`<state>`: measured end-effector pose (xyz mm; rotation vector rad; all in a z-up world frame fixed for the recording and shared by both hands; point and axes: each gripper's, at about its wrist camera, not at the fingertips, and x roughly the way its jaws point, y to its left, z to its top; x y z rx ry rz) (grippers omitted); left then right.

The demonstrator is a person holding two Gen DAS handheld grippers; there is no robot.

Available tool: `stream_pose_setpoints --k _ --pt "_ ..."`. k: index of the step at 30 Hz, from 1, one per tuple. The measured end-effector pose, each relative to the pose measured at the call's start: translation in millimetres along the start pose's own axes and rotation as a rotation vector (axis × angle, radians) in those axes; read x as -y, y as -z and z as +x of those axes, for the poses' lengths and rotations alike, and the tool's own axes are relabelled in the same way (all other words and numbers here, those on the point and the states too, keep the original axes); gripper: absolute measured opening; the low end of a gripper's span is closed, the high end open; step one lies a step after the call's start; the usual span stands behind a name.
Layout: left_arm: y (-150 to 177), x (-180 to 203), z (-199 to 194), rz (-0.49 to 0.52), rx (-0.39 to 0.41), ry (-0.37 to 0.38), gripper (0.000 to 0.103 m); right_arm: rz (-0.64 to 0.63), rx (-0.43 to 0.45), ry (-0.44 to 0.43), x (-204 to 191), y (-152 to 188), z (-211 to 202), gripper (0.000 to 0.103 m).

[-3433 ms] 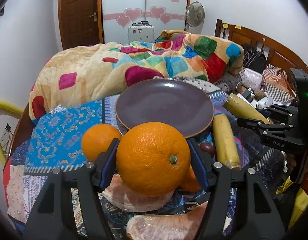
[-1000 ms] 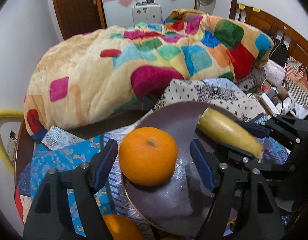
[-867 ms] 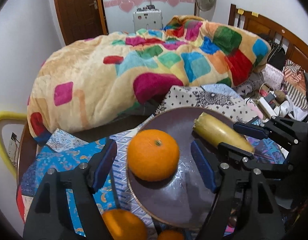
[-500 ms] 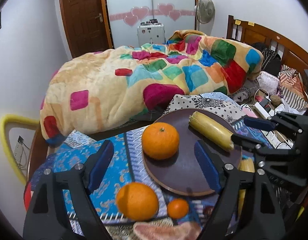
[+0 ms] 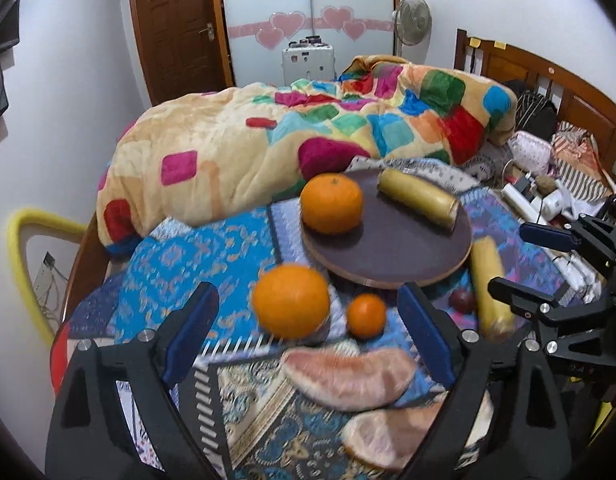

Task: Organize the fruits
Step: 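Grasp the second yellow corn cob with the right tool while the left tool reaches another orange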

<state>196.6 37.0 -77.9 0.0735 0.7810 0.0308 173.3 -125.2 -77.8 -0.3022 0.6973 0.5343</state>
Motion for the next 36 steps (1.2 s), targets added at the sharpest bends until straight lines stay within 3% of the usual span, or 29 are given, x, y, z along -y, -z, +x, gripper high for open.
stream_pose_setpoints --k 13,19,27,36 --pt "44 -15 8 -0.007 -0.018 -0.044 0.092 -0.022 -0.055 0.045 -15 34 20 0.068" --pt "48 -18 17 -0.006 -0.024 -0.061 0.092 -0.004 -0.061 0.038 -2 45 9 0.063" --pt "48 -17 21 -0.009 -0.03 -0.029 0.092 0.046 -0.07 0.084 30 55 -11 0.057" --pt "36 -18 37 -0.02 -0.046 -0.017 0.092 0.044 -0.097 0.053 37 44 13 0.043"
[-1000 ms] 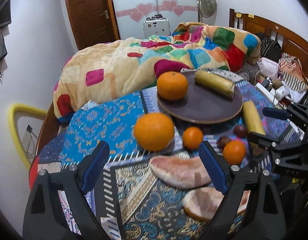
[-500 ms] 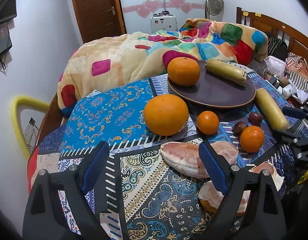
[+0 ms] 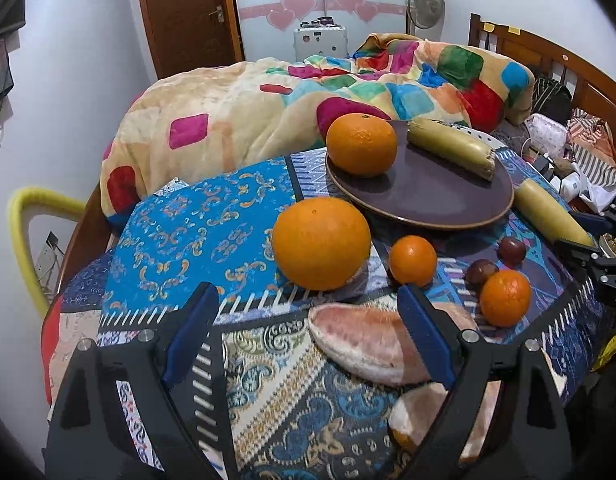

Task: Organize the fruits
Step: 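Grasp the second yellow corn cob with the right tool while the left tool reaches another orange, then place the second orange on the plate with the left tool while the right tool places the corn cob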

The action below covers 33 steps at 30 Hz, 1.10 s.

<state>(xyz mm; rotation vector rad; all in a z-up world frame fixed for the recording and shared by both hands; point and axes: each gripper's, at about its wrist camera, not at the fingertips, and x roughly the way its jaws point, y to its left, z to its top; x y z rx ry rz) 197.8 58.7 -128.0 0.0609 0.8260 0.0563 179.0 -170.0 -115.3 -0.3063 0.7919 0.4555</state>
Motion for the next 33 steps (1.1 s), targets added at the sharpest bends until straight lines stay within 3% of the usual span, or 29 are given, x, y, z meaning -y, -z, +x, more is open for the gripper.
stream_pose_setpoints --k 13,19,22,28,33 --pt "-21 -17 44 -0.1 -0.078 0.07 0.091 0.024 -0.002 -0.071 12 -8 20 0.035" --pt "-21 -16 42 -0.103 -0.06 0.1 0.078 0.015 0.021 -0.076 10 -8 19 0.034" --pt "-22 -10 40 -0.074 -0.053 0.112 0.065 0.02 0.023 -0.085 12 -8 18 0.034" --pt "-23 -1 37 -0.038 -0.046 0.058 0.064 0.02 0.037 -0.087 12 -5 8 0.034" --pt "-21 -5 29 -0.068 -0.05 0.064 0.064 0.021 0.072 -0.083 12 -9 -7 0.034"
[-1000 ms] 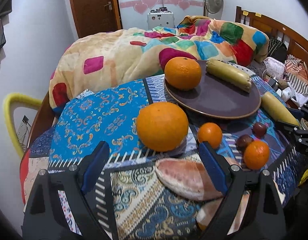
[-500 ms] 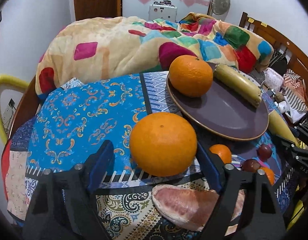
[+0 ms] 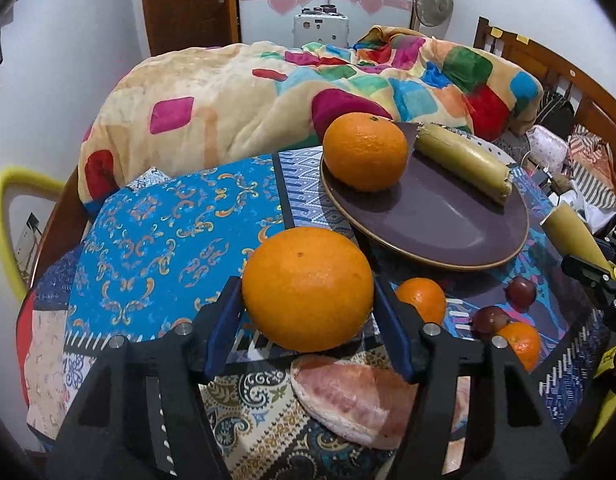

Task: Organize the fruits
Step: 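Place the second orange on the plate with the left tool while the right tool places the corn cob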

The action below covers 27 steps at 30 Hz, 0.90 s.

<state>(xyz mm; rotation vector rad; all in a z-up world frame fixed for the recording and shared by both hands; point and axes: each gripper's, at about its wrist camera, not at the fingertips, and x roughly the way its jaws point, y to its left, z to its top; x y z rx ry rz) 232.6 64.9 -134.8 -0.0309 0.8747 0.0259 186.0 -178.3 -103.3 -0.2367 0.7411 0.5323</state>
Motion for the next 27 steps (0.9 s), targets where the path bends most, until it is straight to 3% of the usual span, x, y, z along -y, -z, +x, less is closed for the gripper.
stream_pose_setpoints --k 14,27 --pt "-20 12 -46 0.025 0.113 0.0 0.064 0.0 0.112 -0.012 -8 -32 -30 0.034" --pt "-36 29 -29 0.076 0.116 0.001 0.064 -0.037 0.154 -0.044 -24 -67 1 0.034"
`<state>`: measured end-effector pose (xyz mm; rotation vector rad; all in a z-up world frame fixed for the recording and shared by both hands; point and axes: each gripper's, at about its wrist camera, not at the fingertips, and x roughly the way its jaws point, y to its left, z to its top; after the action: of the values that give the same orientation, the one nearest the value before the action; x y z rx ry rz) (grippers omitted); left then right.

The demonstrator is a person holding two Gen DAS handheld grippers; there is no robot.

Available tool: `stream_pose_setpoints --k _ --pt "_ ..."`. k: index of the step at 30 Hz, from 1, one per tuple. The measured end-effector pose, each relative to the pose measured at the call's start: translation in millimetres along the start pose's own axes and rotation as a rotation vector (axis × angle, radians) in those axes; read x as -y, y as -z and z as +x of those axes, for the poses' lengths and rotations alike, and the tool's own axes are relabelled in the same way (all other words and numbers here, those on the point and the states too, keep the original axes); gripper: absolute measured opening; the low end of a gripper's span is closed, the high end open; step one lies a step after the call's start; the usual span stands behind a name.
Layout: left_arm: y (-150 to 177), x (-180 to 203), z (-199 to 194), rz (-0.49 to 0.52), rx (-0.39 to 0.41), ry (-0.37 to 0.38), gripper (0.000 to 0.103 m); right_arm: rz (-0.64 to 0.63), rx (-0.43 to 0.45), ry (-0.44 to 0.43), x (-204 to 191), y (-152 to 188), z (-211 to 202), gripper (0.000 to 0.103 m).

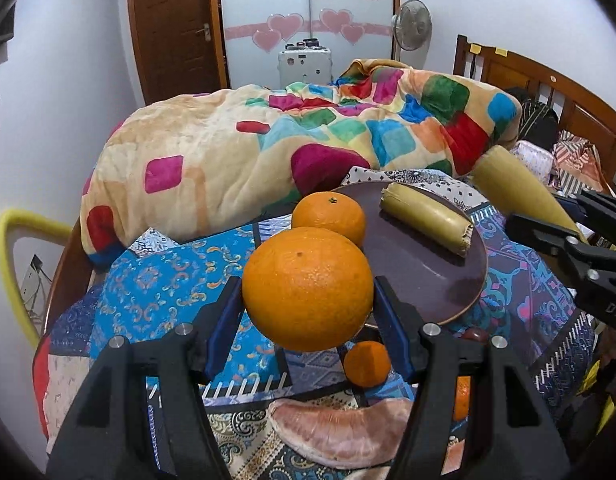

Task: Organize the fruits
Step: 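Place the second orange on the plate with the left tool while the right tool places the corn cob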

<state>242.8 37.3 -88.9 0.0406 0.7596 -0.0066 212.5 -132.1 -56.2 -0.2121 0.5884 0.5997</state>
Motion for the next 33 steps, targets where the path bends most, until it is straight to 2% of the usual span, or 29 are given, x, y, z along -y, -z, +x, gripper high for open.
stream_pose_setpoints --k 5,14,20,33 --pt "-2 0 14 -0.008 -0.016 0.019 0.064 0.02 -0.012 -0.034 -1 -1 22 0.034" --pt "-9 4 34 0.008 -0.025 0.052 0.064 0.008 -0.069 -0.033 -3 -7 58 0.034" --pt "-9 10 40 0.035 -0.027 0.041 0.064 0.017 -0.121 -0.045 0 -12 80 0.034" --pt "-10 22 52 0.044 -0.061 0.084 0.064 0.029 -0.162 -0.066 5 -15 88 0.034"
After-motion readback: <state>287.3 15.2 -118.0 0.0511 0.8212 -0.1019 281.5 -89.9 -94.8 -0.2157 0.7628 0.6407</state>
